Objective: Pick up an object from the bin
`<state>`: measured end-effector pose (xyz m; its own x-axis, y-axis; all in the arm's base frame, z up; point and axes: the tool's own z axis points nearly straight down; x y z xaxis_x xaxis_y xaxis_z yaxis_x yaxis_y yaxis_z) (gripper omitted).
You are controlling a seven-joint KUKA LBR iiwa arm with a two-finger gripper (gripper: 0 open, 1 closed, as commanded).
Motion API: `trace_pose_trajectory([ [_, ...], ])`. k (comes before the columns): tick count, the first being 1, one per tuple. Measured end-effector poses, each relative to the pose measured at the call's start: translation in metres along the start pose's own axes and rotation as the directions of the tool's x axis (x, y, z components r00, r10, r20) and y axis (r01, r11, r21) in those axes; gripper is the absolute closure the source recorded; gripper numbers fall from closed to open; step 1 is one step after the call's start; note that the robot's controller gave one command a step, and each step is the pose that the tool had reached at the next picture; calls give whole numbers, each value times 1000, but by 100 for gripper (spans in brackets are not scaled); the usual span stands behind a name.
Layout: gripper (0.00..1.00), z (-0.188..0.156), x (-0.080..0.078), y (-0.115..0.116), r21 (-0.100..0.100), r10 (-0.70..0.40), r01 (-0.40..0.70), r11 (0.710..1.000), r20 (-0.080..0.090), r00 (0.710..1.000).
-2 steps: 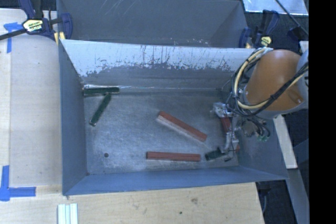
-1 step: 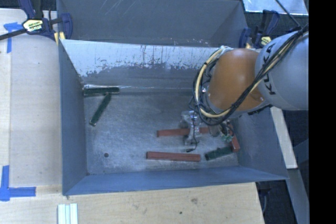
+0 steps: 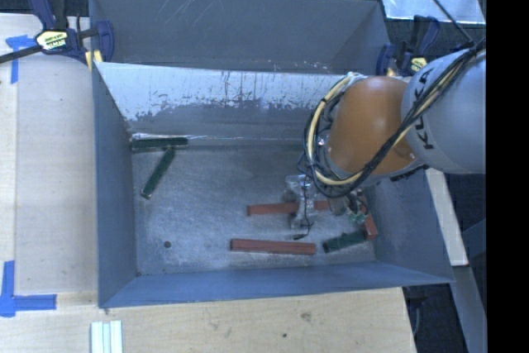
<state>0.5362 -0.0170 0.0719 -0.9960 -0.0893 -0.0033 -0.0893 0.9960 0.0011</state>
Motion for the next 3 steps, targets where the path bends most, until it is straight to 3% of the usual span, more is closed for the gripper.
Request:
trace_pose_trajectory([
  [1,100,-3,1,0,0,0,0,1000,-2,1000],
  [2,100,-74,-44,13,1,-202,202,979,0,979],
  [3,100,-74,-43,13,1,-202,202,979,0,979],
])
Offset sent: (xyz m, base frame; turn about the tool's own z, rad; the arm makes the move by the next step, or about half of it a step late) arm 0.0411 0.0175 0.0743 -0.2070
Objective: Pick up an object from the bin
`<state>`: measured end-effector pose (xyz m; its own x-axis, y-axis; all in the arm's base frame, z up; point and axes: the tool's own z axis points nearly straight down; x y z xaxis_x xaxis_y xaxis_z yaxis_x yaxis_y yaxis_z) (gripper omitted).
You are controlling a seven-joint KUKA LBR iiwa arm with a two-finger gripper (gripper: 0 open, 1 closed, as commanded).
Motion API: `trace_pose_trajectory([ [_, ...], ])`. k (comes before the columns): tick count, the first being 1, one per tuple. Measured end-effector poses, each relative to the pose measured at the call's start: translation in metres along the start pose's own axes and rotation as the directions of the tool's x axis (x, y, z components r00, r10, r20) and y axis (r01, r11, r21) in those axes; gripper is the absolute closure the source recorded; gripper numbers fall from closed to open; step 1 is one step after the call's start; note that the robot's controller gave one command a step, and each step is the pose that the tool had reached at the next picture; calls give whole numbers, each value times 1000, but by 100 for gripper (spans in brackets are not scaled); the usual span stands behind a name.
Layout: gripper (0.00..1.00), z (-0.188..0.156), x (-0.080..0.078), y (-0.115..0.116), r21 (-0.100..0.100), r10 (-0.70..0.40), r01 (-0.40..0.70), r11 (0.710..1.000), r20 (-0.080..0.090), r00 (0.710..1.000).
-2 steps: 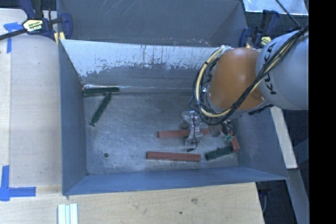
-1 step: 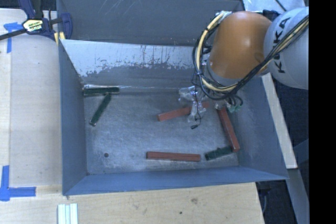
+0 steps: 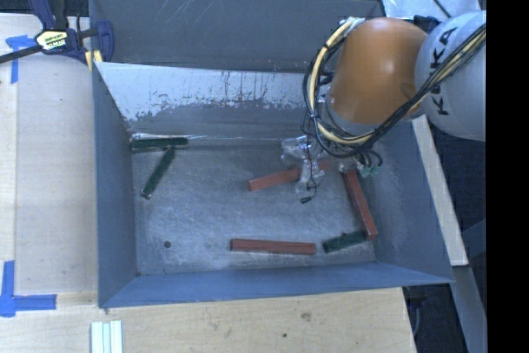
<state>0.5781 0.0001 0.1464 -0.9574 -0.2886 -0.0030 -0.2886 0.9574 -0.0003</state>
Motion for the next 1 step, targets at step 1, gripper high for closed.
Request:
trace_pose_trajectory([
  [1,100,-119,36,-22,0,5,-5,1000,0,1000],
])
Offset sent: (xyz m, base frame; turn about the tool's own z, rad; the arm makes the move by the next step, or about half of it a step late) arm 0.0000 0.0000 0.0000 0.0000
